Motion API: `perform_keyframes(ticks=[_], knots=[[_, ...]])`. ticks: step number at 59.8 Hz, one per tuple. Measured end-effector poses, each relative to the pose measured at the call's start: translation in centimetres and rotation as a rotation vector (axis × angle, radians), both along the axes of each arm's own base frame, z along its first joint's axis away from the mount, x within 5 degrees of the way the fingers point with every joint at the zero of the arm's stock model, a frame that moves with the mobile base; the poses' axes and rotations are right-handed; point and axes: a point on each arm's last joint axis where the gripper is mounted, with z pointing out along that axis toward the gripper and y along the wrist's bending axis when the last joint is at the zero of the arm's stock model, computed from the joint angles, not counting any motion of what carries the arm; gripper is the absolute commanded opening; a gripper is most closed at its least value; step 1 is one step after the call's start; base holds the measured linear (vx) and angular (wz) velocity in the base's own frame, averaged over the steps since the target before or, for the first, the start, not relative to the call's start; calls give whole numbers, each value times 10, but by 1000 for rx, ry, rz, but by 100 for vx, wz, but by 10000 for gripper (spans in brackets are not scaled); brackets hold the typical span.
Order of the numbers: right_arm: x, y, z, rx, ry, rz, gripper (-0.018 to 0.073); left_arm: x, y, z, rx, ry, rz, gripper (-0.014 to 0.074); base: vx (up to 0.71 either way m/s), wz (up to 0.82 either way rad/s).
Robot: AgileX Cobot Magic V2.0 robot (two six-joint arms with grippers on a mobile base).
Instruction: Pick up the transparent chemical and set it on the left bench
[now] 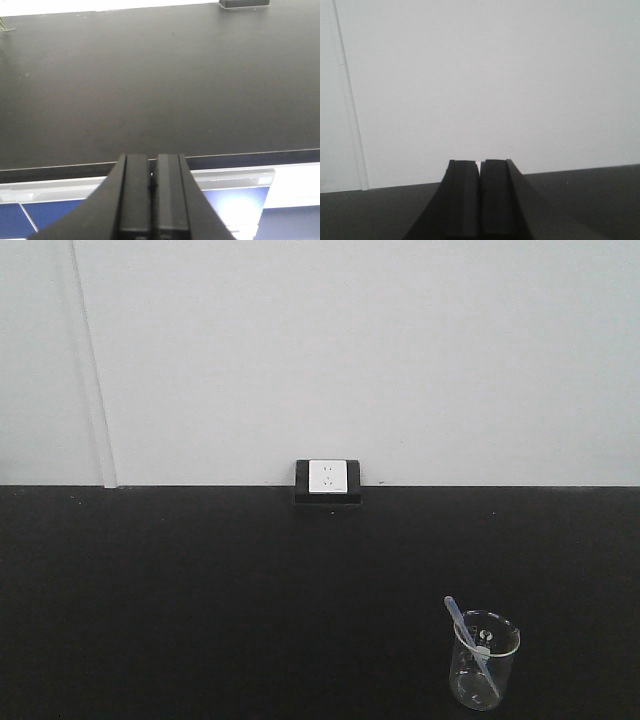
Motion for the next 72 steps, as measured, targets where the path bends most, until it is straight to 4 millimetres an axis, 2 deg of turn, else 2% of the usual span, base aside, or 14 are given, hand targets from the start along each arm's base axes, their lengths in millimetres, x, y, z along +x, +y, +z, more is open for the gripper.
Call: perform_keyframes(ticks=[4,11,20,30,39,47,52,60,66,72], knots=[[5,1,30,-35,-5,-10,-8,0,0,0,0,0,0,-4,0,0],[27,3,68,-73,32,-18,-8,0,0,0,0,0,0,-4,0,0],[61,8,91,-93,108,-18,-6,0,0,0,0,0,0,-4,0,0],[91,12,86,-111,207,-15,16,0,0,0,0,0,0,-4,0,0],[107,14,74,-122,283,-12,108,0,0,0,0,0,0,-4,0,0],[113,15,69,-130,313,-11,267,0,0,0,0,0,0,-4,0,0],[117,15,67,-139,325,-10,423,0,0,0,0,0,0,-4,0,0],[124,17,63,-156,337,-7,621,0,0,0,0,0,0,-4,0,0],[131,18,61,-157,318,-3,711,0,0,0,0,0,0,-4,0,0],[138,20,61,-139,288,4,729,0,0,0,0,0,0,-4,0,0]])
